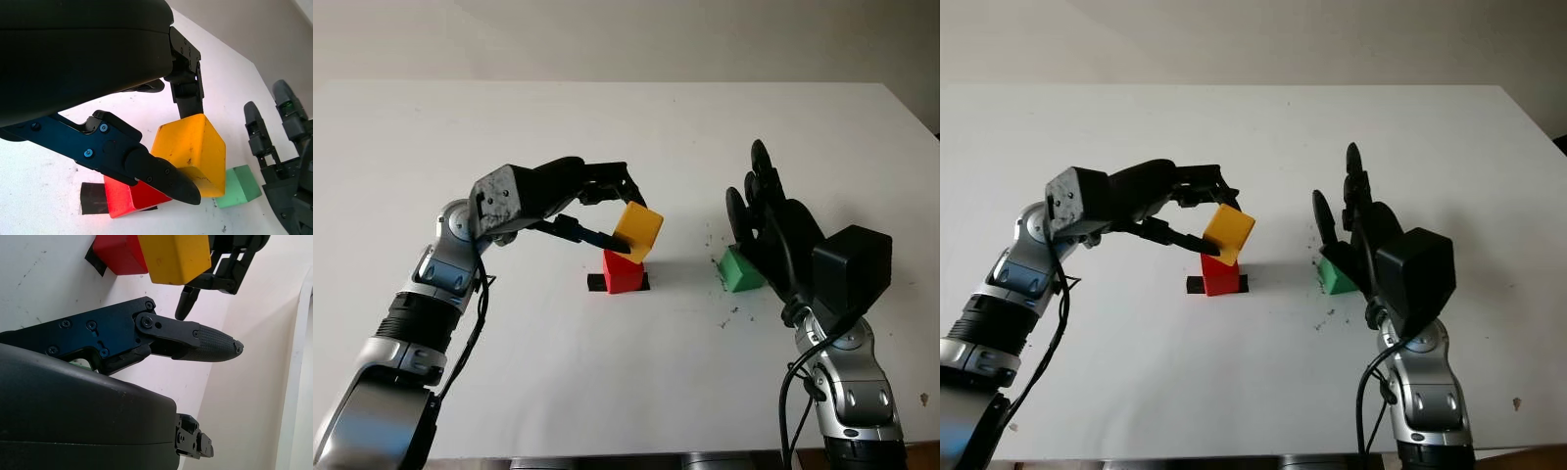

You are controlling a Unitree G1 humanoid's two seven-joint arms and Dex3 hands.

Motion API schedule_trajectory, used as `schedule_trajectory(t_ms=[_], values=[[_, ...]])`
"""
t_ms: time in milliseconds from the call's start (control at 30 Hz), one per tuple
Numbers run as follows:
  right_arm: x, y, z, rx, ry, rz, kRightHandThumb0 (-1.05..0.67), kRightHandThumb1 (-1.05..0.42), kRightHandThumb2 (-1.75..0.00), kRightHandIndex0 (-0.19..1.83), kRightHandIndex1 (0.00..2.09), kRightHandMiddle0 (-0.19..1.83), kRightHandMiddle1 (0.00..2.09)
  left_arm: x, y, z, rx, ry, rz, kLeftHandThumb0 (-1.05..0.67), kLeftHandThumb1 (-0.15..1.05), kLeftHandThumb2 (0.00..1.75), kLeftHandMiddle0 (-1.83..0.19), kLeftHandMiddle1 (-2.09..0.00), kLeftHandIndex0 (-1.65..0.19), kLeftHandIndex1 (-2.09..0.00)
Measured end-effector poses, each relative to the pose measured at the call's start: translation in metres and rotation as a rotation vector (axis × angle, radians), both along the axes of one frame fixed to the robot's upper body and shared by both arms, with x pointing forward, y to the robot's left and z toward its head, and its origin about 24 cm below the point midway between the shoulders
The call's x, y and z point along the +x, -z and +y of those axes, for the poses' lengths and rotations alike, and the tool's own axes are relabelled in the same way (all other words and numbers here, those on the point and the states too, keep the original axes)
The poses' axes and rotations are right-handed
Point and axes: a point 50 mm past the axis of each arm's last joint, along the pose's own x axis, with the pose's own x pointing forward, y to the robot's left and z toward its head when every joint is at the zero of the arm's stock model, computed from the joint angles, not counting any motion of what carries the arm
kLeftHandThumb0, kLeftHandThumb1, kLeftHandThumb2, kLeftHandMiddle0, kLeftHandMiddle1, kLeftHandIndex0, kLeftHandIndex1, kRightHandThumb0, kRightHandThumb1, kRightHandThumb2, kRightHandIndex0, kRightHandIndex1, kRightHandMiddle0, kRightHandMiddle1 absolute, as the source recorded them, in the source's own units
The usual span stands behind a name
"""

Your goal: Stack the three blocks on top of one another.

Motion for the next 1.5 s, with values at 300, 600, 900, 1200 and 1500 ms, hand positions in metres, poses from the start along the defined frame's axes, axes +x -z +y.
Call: schedule_trajectory(t_ms=[300, 600, 900, 1200, 1500], values=[[0.0, 0.0, 0.0, -0.005, -0.001, 0.0, -0.68, -1.05, -0.61, -0.19, 0.0, -0.19, 0.0, 0.0, 0.004, 0.002, 0.027, 0.004, -0.021, -0.47, 0.97, 0.06, -0.3, -0.06, -0.39, -1.49], [0.0, 0.0, -0.001, 0.002, -0.002, 0.0, -0.67, -1.05, -0.62, -0.19, 0.0, -0.19, 0.0, 0.0, 0.005, 0.007, 0.076, 0.007, -0.054, -0.48, 0.98, 0.05, -0.3, -0.06, -0.38, -1.51], [0.0, 0.0, -0.001, -0.001, -0.002, 0.001, -0.68, -1.05, -0.61, -0.19, 0.0, -0.19, 0.0, 0.001, 0.004, 0.014, 0.109, -0.026, -0.029, -0.52, 0.95, 0.05, -0.3, -0.06, -0.43, -1.42], [0.0, 0.0, -0.002, -0.007, -0.005, 0.001, -0.69, -1.05, -0.61, -0.19, 0.0, -0.19, 0.0, 0.001, 0.001, 0.013, 0.119, -0.036, -0.015, -0.55, 0.92, 0.05, -0.28, -0.05, -0.47, -1.21], [0.0, 0.0, -0.002, -0.003, -0.005, 0.002, -0.69, -1.05, -0.61, -0.19, 0.0, -0.19, 0.0, -0.002, 0.002, 0.011, 0.121, -0.023, 0.001, -0.58, 0.93, 0.06, -0.21, -0.02, -0.3, -1.03]])
